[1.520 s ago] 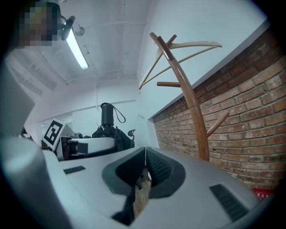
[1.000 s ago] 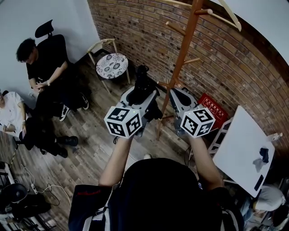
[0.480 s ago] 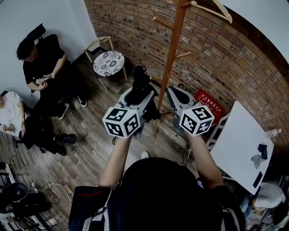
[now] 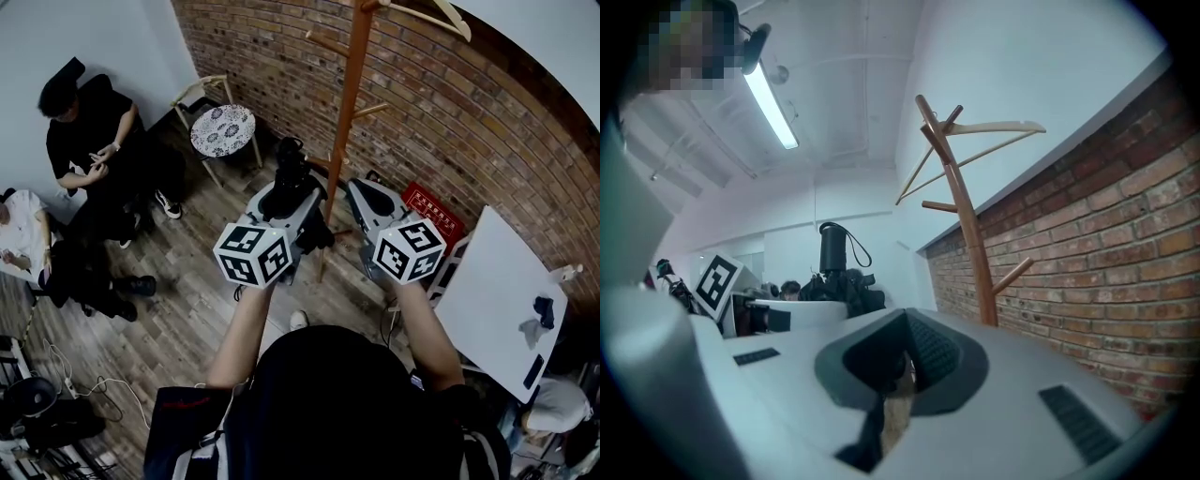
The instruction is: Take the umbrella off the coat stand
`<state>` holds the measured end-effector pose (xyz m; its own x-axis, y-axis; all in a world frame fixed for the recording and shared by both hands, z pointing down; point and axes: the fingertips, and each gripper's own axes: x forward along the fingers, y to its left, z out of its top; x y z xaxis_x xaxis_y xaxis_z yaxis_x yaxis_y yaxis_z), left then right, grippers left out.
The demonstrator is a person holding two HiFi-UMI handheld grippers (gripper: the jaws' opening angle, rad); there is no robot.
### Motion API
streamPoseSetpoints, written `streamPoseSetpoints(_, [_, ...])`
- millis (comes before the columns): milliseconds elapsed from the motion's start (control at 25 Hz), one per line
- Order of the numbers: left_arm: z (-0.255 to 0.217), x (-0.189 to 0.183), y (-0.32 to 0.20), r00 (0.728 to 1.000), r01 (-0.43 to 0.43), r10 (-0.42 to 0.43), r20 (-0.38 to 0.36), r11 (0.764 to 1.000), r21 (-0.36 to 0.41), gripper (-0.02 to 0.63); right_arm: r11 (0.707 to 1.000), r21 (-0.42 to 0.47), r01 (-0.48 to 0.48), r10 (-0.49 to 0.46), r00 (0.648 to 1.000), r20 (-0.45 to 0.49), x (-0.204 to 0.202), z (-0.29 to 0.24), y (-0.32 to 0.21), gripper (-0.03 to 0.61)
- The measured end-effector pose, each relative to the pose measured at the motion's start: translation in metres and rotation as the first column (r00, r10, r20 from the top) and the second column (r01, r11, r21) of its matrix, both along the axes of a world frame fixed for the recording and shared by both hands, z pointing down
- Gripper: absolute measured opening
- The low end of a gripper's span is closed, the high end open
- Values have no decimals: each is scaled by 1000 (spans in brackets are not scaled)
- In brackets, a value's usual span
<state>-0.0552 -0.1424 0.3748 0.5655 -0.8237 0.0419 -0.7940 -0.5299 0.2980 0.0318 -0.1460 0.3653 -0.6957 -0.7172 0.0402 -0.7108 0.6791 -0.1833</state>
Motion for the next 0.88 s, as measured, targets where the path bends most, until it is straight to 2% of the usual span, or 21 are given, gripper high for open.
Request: streamPoseSetpoints(880, [1,12,7,1000,7,-7,-1,1000,2,261,1000,-9,8,-8,1000,16,12,3,5,28])
